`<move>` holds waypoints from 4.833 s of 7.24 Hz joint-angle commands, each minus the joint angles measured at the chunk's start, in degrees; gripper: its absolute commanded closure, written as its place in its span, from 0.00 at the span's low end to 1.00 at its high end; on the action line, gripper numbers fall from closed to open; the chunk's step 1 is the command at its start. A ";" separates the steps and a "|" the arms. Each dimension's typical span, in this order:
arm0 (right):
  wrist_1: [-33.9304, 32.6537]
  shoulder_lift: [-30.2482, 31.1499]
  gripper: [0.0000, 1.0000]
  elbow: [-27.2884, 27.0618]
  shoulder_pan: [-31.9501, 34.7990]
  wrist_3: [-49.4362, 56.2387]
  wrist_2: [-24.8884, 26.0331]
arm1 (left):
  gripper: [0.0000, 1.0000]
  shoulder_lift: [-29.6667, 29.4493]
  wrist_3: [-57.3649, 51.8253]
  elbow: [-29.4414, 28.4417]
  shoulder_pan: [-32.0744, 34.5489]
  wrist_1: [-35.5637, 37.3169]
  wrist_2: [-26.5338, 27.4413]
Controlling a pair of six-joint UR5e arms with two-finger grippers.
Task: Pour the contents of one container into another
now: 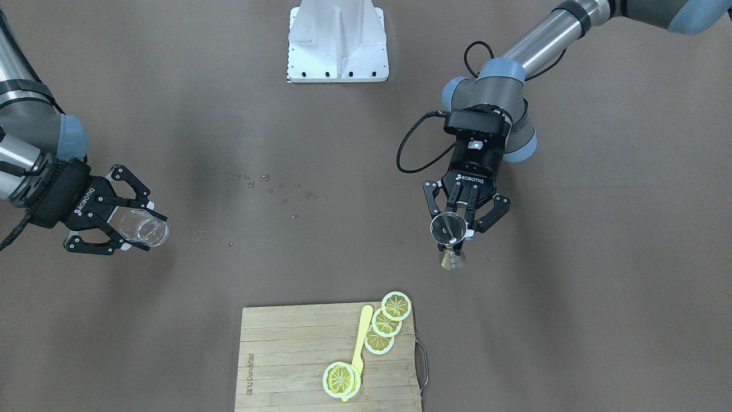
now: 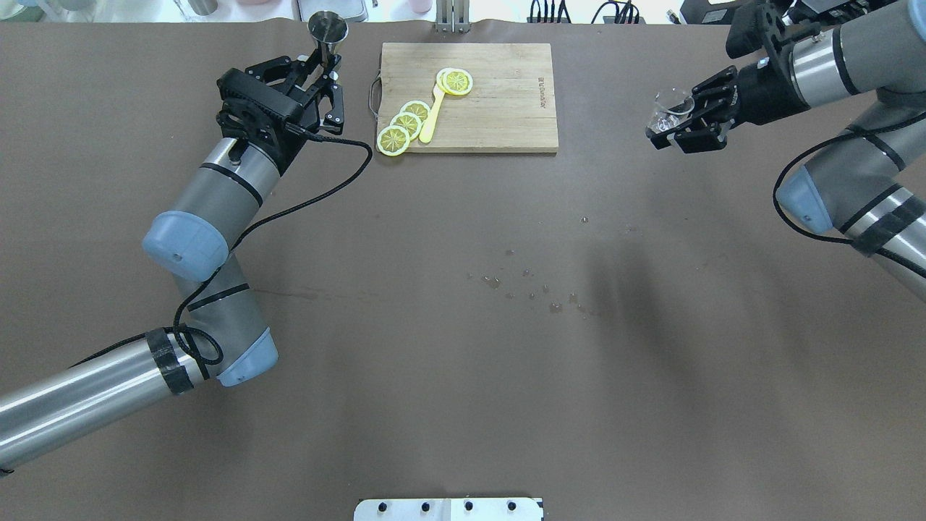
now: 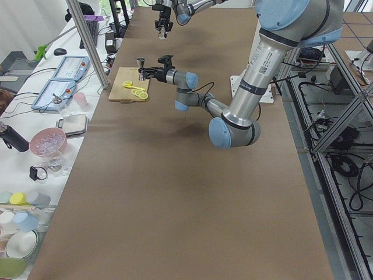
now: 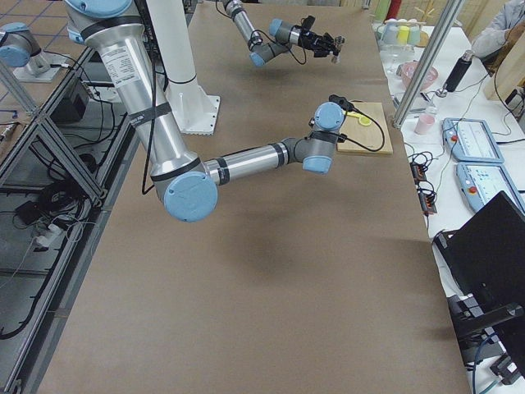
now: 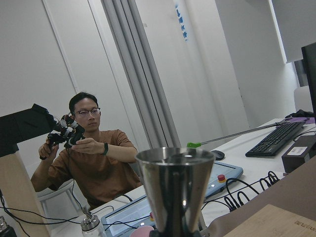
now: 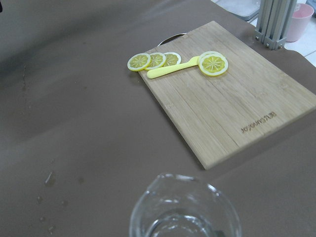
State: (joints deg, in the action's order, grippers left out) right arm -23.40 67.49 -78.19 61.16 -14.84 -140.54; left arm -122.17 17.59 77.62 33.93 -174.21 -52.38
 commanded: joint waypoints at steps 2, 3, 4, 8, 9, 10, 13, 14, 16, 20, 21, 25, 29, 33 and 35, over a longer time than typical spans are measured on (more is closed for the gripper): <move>22.32 2.28 1.00 14.99 0.10 -0.37 -0.26 | 1.00 -0.26 7.06 1.30 0.08 7.98 7.29; 24.79 3.42 1.00 15.35 0.02 1.03 -0.18 | 1.00 0.26 10.33 4.09 0.26 11.83 7.38; 25.16 3.87 1.00 15.44 0.01 6.35 -0.26 | 1.00 0.27 10.71 5.34 0.17 16.40 9.29; 24.55 3.96 1.00 19.21 -0.77 20.19 0.96 | 1.00 0.27 25.97 5.53 -6.84 29.88 24.76; 24.55 3.62 1.00 20.00 -1.39 19.94 0.97 | 1.00 0.70 32.27 5.53 -8.16 35.20 29.48; 24.37 2.92 1.00 20.79 -2.17 19.59 0.97 | 1.00 0.88 43.21 5.62 -9.22 45.00 33.88; 22.53 0.90 1.00 21.76 -4.02 19.50 0.97 | 1.00 2.20 72.69 6.85 -9.58 66.94 36.12; 22.53 0.45 1.00 22.11 -4.64 19.59 0.97 | 1.00 2.37 78.42 6.85 -10.54 72.55 37.60; 22.53 -0.16 1.00 23.34 -5.52 19.50 1.14 | 1.00 2.55 91.17 6.85 -12.13 83.54 39.01; 22.53 -0.34 1.00 24.58 -7.28 19.33 2.90 | 1.00 0.64 91.40 1.87 -16.35 84.21 39.11; 22.44 -0.34 1.00 24.58 -7.28 19.15 2.90 | 1.00 -0.08 91.57 0.97 -16.35 84.21 39.28; 22.53 -0.34 0.00 24.67 -7.37 19.15 2.90 | 1.00 -1.40 91.84 -1.76 -15.91 84.21 41.30; 22.61 -0.52 0.00 24.14 -7.02 17.22 2.72 | 1.00 -1.93 94.65 -2.82 -15.91 84.21 42.36; 22.70 -1.22 0.00 22.39 -5.88 12.84 0.71 | 1.00 -2.90 94.65 -4.67 -16.08 84.29 42.36; 22.44 -1.22 0.00 20.89 -4.65 10.37 -1.22 | 1.00 -2.90 94.65 -4.75 -16.61 84.99 42.36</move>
State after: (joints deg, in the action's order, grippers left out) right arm -0.76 66.31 -56.48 55.75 -2.94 -140.56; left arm -125.02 112.24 72.94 17.57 -89.56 -10.02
